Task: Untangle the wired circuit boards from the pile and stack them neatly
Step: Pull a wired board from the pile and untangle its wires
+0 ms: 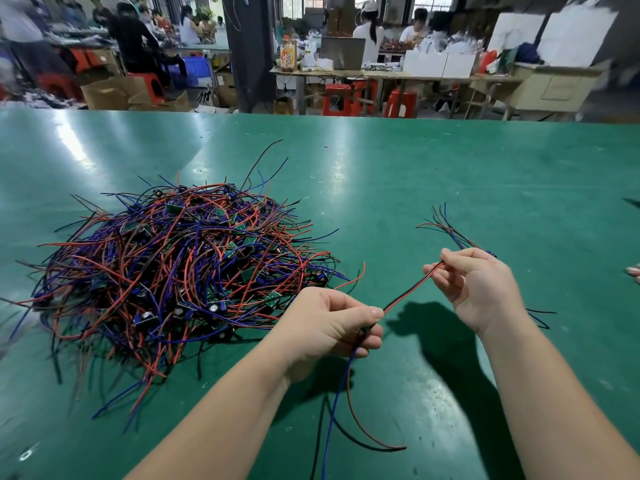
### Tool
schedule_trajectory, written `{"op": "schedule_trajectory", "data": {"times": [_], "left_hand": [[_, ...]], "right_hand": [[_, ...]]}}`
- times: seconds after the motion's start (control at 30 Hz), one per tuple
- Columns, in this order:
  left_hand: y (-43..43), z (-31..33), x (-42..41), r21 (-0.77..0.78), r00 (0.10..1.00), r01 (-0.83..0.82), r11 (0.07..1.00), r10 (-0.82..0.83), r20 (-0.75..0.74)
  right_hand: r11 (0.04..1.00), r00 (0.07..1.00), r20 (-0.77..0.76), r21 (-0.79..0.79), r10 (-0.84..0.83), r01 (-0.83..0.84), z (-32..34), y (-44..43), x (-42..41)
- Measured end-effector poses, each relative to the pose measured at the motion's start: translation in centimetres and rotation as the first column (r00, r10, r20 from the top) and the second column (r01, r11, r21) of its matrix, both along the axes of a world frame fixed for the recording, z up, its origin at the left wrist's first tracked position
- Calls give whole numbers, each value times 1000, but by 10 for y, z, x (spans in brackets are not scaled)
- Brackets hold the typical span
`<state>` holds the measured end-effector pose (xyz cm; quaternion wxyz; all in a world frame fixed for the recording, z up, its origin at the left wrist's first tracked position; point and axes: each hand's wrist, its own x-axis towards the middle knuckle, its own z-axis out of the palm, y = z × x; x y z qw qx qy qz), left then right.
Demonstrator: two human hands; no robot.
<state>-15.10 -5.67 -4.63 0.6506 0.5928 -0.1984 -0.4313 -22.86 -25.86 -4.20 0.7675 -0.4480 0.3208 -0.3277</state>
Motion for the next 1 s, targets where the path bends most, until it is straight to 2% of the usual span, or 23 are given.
{"op": "schedule_trajectory", "data": {"times": [0.07, 0.13, 0.2, 0.27, 0.33, 0.43, 0.53, 0.63, 0.73, 0.87, 0.93, 1.0], "left_hand": [[0, -1, -1, -1, 1000, -6, 1000, 6, 0], [-1, -1, -1, -3, 999, -43, 999, 43, 2], [-1, 1, 1, -14, 994, -111, 994, 111, -14], [-3, 2, 3, -42, 981, -191, 981, 189, -46], [-3, 3, 4, -75, 967, -250, 965, 245, -72], [-4, 2, 3, -97, 964, -265, 959, 259, -67], [-3, 2, 2, -88, 972, -233, 969, 230, -43], [-2, 2, 2, -60, 983, -182, 981, 182, -4], [1, 3, -1, -20, 996, -82, 996, 83, 38], [12, 9, 5, 27, 985, 141, 990, -143, 100], [20, 13, 11, 81, 944, 269, 960, -280, 177], [24, 15, 13, 89, 921, 308, 947, -321, 219]], "right_hand": [[1000, 1000, 25, 23, 9, -10, -2, 0, 0], [997, 992, 116, 62, 47, -55, -3, 5, 3], [986, 971, 217, 109, 97, -123, -1, 12, 6], [970, 955, 251, 144, 156, -196, 1, 20, 8], [946, 945, 192, 138, 266, -294, 1, 31, 8], [865, 869, 68, 88, 490, -495, -5, 57, 10], [839, 840, 16, 37, 543, -543, -7, 72, 12], [851, 851, -19, 9, 525, -525, -5, 71, 12], [893, 894, 32, 48, 447, -448, 0, 57, 9], [979, 988, 42, 131, 151, -155, 7, 17, -3], [990, 999, 38, 138, 3, -8, 5, -5, -12], [988, 994, 50, 125, -100, 93, 2, -21, -21]]}}
